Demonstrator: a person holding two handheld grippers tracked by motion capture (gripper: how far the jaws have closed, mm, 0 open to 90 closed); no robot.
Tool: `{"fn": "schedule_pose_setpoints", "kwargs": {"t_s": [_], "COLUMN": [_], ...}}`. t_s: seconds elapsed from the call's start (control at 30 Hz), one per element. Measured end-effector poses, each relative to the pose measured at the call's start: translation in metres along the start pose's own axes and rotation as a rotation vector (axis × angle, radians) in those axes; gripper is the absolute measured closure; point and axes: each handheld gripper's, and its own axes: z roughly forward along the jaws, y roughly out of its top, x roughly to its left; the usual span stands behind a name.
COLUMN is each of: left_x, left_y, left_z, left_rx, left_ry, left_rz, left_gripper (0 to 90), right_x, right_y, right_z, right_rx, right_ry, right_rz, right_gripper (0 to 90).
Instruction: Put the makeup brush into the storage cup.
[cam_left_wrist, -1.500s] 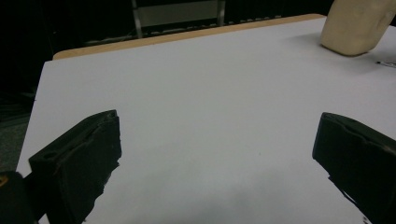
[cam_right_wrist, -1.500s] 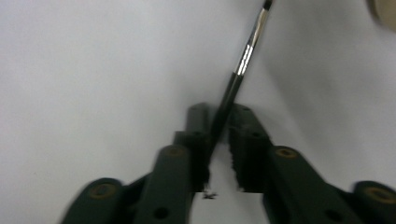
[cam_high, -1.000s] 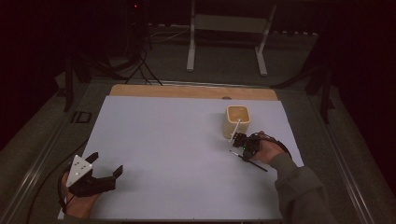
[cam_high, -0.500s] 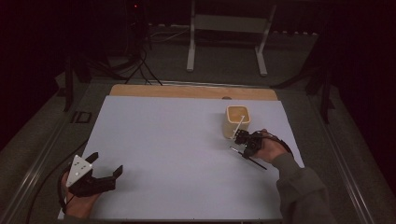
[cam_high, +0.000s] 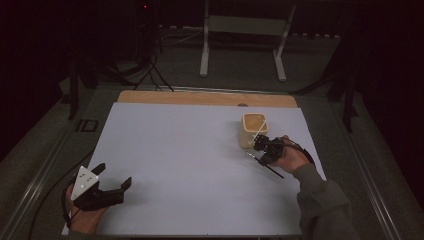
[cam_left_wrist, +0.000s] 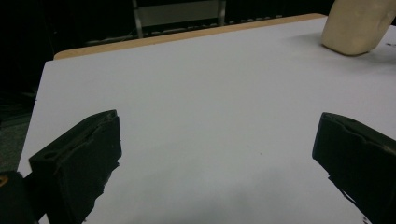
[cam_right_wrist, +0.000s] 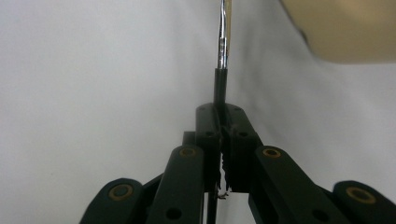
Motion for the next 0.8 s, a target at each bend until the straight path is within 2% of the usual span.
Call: {"fn": "schedule_pose_setpoints", "kwargs": {"t_s": [0.13, 0.8], "left_x": [0.0, -0.001], "left_y": [0.0, 0.0], "left_z": [0.0, 0.001], "left_rx": [0.0, -0.002], "left_ry": [-0.001, -0.01], "left_rz": [0.0, 0.002], "left_gripper": [2.3, 2.3], "right_x": [0.0, 0.001], "right_y": [-0.001, 0.002], "right_z": [-0.005, -0.016], "right_rx": [-0.035, -0.118], "right_ry": [-0.006, -0.018], "right_rz": [0.004, 0.013], "right_gripper": [85.6, 85.6]}}
